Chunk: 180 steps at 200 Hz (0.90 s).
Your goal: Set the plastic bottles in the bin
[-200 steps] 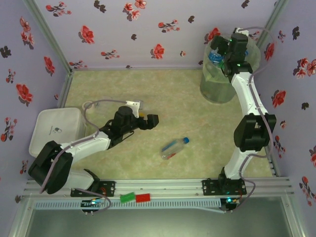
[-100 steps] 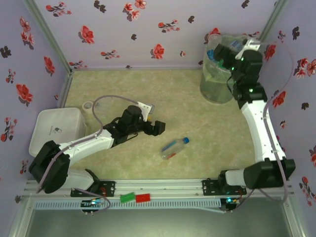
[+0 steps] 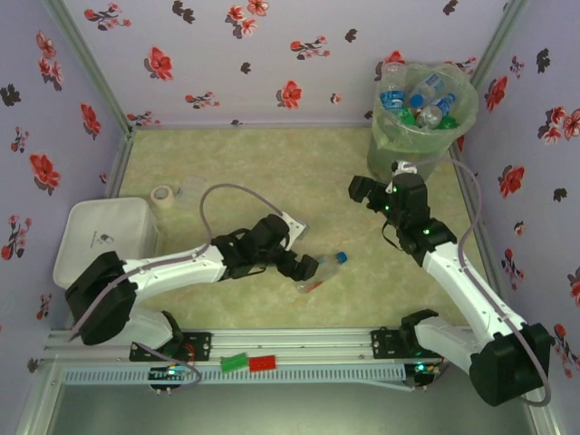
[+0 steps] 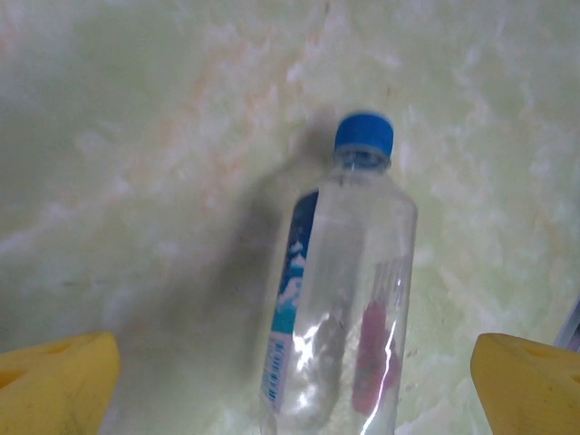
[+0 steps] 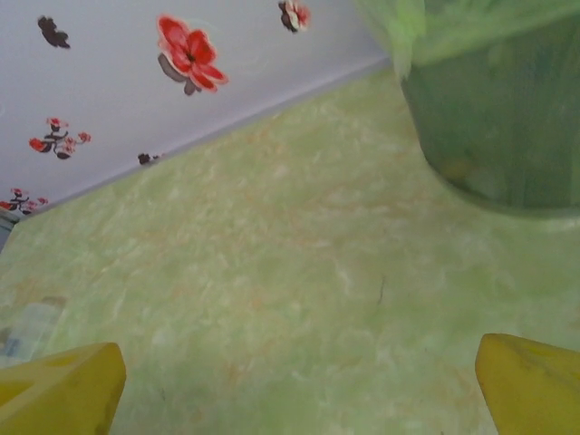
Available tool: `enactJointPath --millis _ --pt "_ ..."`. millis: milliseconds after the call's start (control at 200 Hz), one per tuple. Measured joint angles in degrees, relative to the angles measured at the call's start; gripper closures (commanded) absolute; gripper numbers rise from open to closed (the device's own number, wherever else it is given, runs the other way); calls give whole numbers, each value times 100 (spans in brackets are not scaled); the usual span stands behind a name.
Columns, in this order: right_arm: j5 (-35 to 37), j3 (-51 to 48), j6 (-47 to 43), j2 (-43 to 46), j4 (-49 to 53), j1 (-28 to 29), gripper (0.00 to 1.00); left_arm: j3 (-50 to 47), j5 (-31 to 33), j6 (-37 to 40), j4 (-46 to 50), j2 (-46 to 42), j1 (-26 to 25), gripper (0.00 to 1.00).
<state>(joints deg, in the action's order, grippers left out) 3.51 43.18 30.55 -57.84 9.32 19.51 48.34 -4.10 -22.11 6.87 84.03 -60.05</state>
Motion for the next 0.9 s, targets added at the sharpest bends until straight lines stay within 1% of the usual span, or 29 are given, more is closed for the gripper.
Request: enactJointPath --millis 190,295,370,420,475,610,650,735,900 --pt "302 -437 127 -2 15 0 0 535 20 92 549 872 -400 0" --pt "398 -439 122 -2 -2 0 0 780 136 205 743 1139 -592 0" --pt "503 -439 118 -2 9 0 0 907 264 317 892 1276 -680 3" --pt "608 -439 116 0 28 0 0 964 348 380 960 1353 -697 7" --pt "721 -439 114 11 92 0 0 1010 431 452 1038 1440 -704 15" --pt "896 -439 96 120 262 -2 0 1073 581 599 1211 1617 -702 39" --pt "918 -439 87 170 282 -11 0 1082 614 645 1246 1633 -704 43" --pt "920 -433 50 254 262 -31 0 1108 734 721 1246 1631 -704 48" --pt "651 -424 39 267 63 -76 0 1117 929 710 1045 1480 -577 49"
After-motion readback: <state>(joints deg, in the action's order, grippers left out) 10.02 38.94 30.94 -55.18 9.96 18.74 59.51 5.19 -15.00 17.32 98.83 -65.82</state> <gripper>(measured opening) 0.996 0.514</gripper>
